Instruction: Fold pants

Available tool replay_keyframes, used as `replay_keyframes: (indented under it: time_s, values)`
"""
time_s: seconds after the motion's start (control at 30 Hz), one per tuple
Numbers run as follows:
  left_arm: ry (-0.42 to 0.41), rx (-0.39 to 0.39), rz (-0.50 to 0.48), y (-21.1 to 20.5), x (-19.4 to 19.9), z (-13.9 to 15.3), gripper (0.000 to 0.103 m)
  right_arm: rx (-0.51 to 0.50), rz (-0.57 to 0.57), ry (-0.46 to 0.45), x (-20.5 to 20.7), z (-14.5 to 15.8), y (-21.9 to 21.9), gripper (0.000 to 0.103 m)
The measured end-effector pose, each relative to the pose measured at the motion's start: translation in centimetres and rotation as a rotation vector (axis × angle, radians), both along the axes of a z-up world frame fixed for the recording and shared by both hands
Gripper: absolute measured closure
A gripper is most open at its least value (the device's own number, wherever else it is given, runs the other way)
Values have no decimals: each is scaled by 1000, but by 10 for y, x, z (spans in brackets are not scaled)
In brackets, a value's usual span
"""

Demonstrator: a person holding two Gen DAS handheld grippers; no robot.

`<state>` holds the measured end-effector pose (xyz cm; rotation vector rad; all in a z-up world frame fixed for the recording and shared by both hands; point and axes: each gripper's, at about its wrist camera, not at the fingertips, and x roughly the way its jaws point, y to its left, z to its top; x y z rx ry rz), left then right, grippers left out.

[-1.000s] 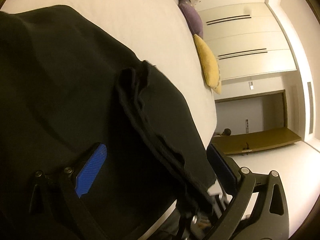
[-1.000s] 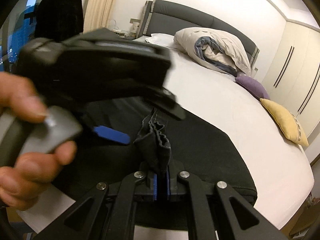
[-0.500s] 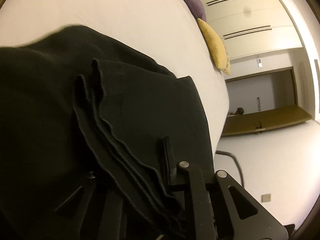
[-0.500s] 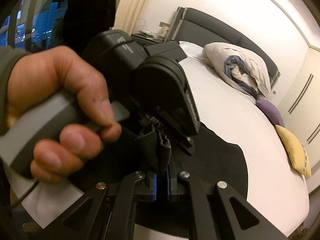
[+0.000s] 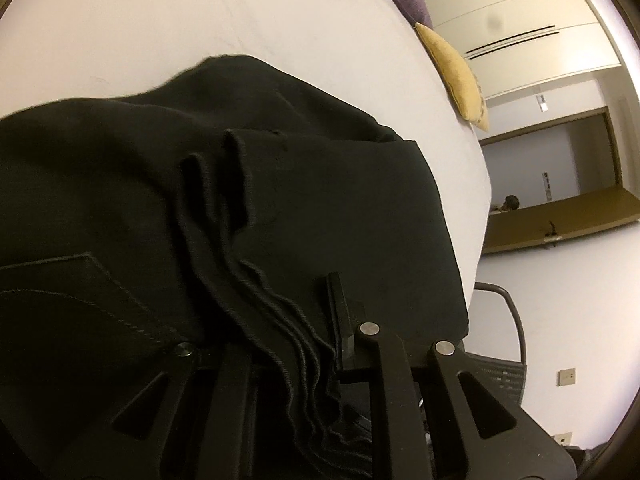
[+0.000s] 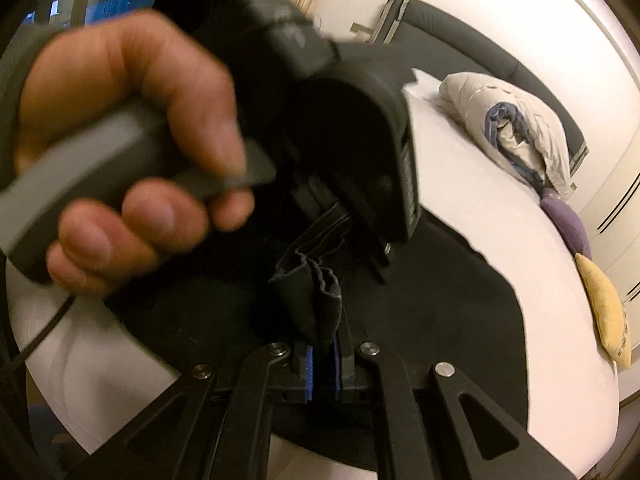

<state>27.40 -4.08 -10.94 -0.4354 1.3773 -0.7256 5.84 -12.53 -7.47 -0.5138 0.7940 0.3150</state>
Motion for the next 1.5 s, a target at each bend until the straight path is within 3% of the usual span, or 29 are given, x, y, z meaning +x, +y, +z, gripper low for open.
replay_keyframes:
  time_s: [0.1, 0.2, 0.27, 0.37, 0.43, 0.5, 0.57, 0.7, 0.8, 1.0, 1.1, 1.13, 1.2, 1.3, 1.4, 1.5]
  values:
    - [-35, 84, 14, 14, 1, 9, 87, 14, -7, 32, 1, -5, -2, 91]
    - [-82, 173, 85, 41, 2, 25, 70, 18, -5, 37, -2, -7, -4, 91]
    - [-129, 206, 168, 62, 1, 40, 33, 34, -3, 52, -4, -4, -7, 89]
    - [-201, 163, 209, 76, -1, 64, 30, 59, 5, 74, -6, -2, -14, 79]
    - [-222, 142, 169, 65, -5, 69, 30, 106, 2, 120, -5, 4, -23, 62]
    - [-244, 129, 116, 46, -10, 70, 30, 244, 11, 189, -5, 19, -42, 53]
    - [-239, 119, 71, 26, -14, 63, 30, 426, -4, 213, -8, 39, -73, 53]
    - [-175, 110, 34, -13, -28, 30, 30, 773, -204, 278, 22, 53, -171, 53]
    - [-251, 168, 7, -18, -52, 24, 30, 1058, -278, 371, 59, 43, -236, 51]
    - [-280, 216, -9, -21, -91, 18, 30, 1303, -258, 608, 145, -11, -264, 46]
    - [-308, 242, -17, -28, -108, 13, 30, 1321, -287, 701, 170, -47, -264, 47]
    - [-318, 249, -20, -28, -111, 12, 30, 1320, -296, 715, 174, -53, -267, 57]
    - [-316, 252, -16, -18, -109, 12, 30, 1312, -297, 718, 164, -52, -268, 64]
    - [-312, 244, -14, -12, -111, 15, 30, 1287, -257, 712, 136, -44, -275, 52]
    - [-315, 231, -7, 8, -112, 10, 30, 1268, -221, 736, 89, -40, -279, 52]
    - [-322, 221, 11, 10, -115, 10, 30, 1147, -179, 708, 35, -23, -271, 52]
